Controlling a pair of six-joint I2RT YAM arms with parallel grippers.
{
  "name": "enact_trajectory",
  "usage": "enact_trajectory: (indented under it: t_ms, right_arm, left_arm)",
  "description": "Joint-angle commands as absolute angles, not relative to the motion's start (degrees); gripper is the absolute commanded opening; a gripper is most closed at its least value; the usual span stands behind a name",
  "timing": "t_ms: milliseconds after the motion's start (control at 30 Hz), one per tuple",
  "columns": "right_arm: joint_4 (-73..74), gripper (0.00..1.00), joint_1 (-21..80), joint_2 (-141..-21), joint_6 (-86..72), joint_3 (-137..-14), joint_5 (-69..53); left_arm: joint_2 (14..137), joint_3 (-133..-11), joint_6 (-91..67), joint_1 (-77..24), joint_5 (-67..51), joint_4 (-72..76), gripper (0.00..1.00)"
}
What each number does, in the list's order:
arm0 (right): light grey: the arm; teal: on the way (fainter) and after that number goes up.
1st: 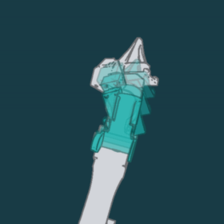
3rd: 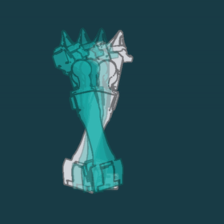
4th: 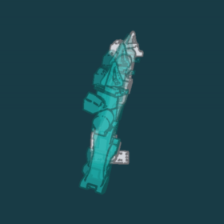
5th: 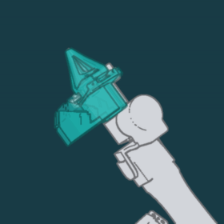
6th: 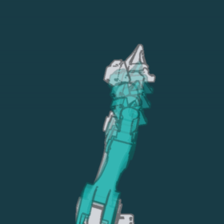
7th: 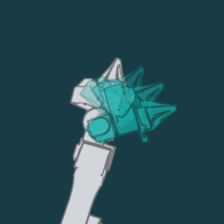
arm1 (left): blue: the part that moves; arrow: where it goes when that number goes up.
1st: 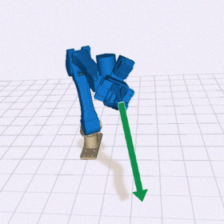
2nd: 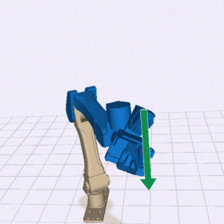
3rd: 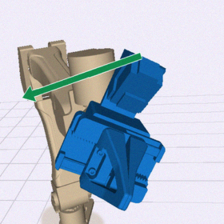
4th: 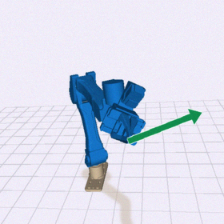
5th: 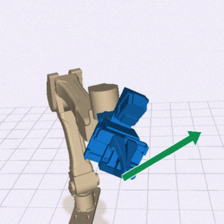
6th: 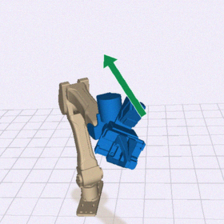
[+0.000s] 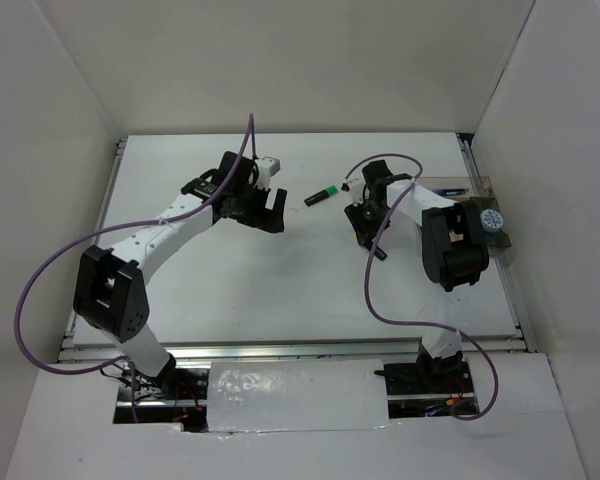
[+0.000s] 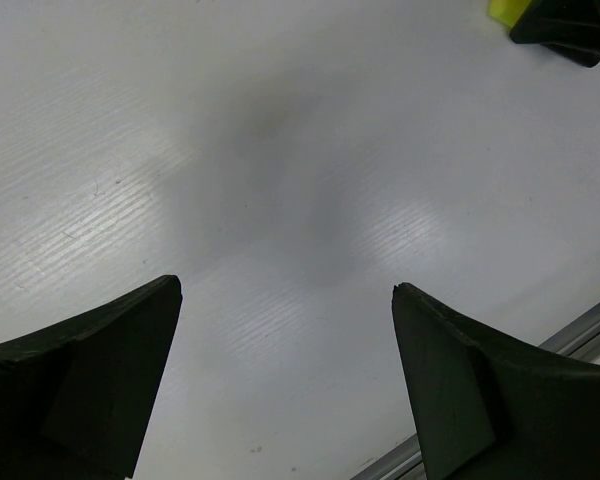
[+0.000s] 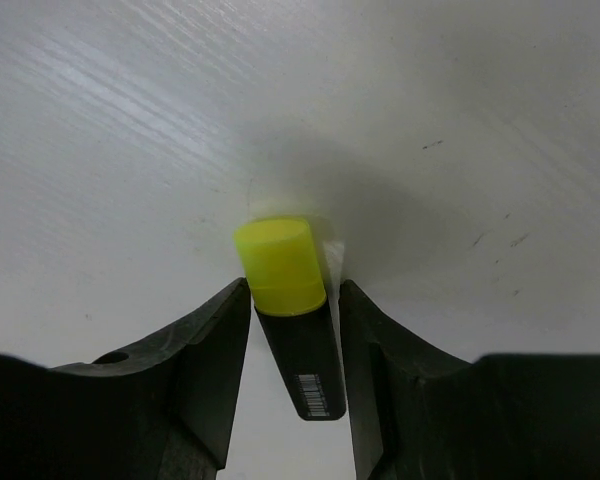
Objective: Sort the stationery into containers
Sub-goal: Pick up the pen from the center of the board, then place the pen in the storage box.
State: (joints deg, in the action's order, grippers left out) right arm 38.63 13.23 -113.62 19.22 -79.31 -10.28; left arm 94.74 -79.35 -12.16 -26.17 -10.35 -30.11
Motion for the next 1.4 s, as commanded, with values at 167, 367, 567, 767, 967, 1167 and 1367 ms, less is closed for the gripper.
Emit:
enact_trajectory:
  t_ms: [167,367,567,767,967,1167,1367]
  right_arm:
    - [44.39,0.39,14.76,-115.14,21.0,-83.5,-6.42]
    - [42.62,0.03,14.5,-108.21,20.13,-79.89,-7.28]
    - [47.1,0.0,9.24,-93.45,16.26,-87.6,-12.38]
    - [50.1,0.0,-4.2,-94.21,19.24,-93.42,-11.95]
    - [47.56,0.0,-11.24,-98.87,20.48,-93.08,-11.6]
    - [44.92,0.0,-12.66,-102.56,19.51,-92.11,-11.25]
    - [44.12,0.09,-12.66,-105.9,19.07,-91.49,-10.37]
  left_arm:
    - [95.62,-80.86,-12.04,-26.28,-10.81,-30.5,0.99]
    - [96.24,-81.38,-12.39,-26.28,-10.02,-30.5,0.98]
    - [97.99,-83.75,-13.09,-27.15,-9.58,-29.71,0.97]
    - [101.86,-87.97,-13.71,-29.26,-7.04,-27.86,0.96]
    - [106.69,-92.54,-14.5,-30.41,-5.19,-25.75,0.96]
    - [110.74,-94.74,-15.03,-30.59,-3.69,-25.23,0.96]
    - [113.9,-97.02,-14.77,-30.32,-1.14,-23.12,0.96]
